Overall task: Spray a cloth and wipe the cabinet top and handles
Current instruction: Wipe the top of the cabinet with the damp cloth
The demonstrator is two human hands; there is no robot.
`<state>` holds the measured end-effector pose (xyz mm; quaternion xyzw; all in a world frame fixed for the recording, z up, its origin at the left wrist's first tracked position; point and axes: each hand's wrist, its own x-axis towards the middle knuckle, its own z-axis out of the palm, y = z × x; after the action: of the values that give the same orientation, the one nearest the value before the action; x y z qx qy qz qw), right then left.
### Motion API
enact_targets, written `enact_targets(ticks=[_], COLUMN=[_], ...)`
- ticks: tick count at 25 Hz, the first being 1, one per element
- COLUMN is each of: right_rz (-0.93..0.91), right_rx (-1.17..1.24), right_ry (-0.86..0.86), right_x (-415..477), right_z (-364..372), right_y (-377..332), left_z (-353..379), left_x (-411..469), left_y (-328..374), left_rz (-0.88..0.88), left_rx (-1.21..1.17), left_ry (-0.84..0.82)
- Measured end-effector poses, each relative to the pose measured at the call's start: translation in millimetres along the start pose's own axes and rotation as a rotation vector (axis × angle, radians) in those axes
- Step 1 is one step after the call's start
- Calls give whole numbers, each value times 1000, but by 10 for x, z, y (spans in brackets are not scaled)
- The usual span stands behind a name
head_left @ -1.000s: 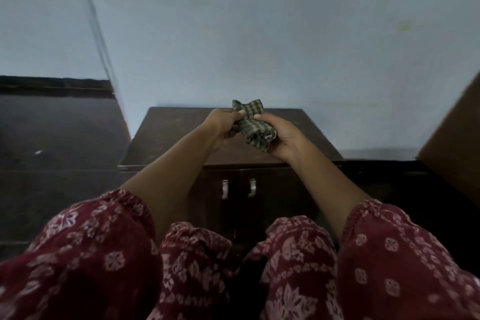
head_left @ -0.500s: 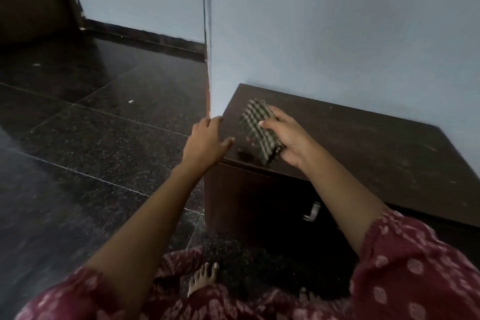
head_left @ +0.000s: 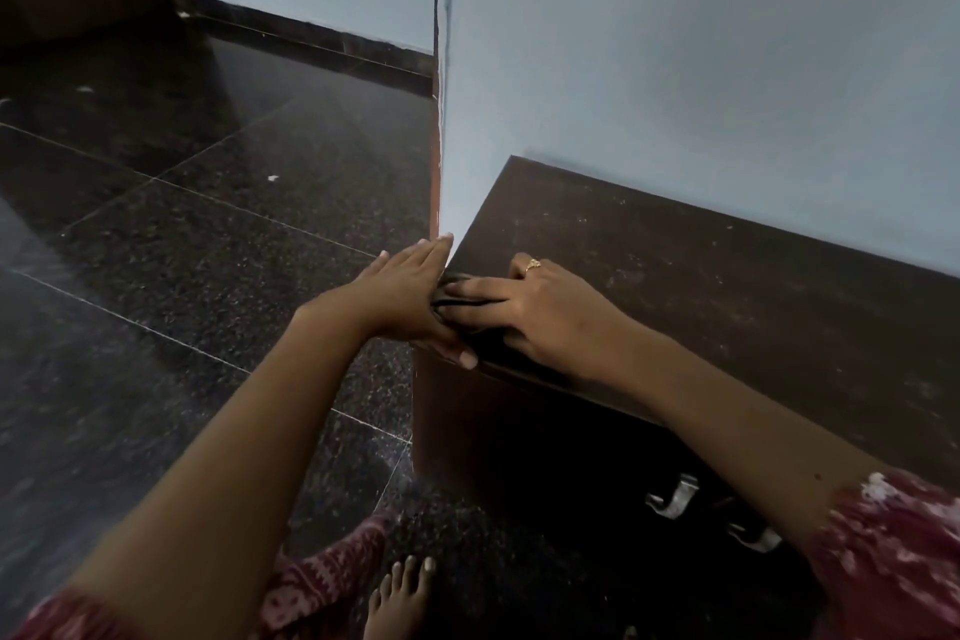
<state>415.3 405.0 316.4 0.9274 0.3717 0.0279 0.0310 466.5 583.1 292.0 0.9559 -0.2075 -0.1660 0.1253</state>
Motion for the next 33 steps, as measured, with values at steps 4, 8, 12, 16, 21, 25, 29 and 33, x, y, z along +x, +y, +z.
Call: enact_targets(ticks=[4, 8, 12, 16, 21, 25, 29, 33], right_rz=[120, 197, 312, 432, 606, 678, 706, 642], right_rx=[24, -5, -10, 53, 60, 48, 67, 75], right_ry=[21, 34, 8, 17, -16, 17, 34, 19], right_x=[194, 415, 660, 887, 1103, 1137, 981, 640], right_z=[65, 129, 155, 139, 130, 194, 207, 145], right_y=[288, 623, 993, 1348, 1672, 1584, 1277, 803], left_z=[-5, 34, 80, 143, 94, 74, 7, -92], left_x=[101, 176, 292, 422, 461, 415, 408, 351], left_y=[159, 329, 485, 528, 410, 377, 346, 286], left_rz=[23, 11, -2, -7, 21, 24, 12, -11], left_rx=[-11, -102, -164, -79, -114, -136, -267, -279], left_ry=[47, 58, 69, 68, 73, 68, 73, 204])
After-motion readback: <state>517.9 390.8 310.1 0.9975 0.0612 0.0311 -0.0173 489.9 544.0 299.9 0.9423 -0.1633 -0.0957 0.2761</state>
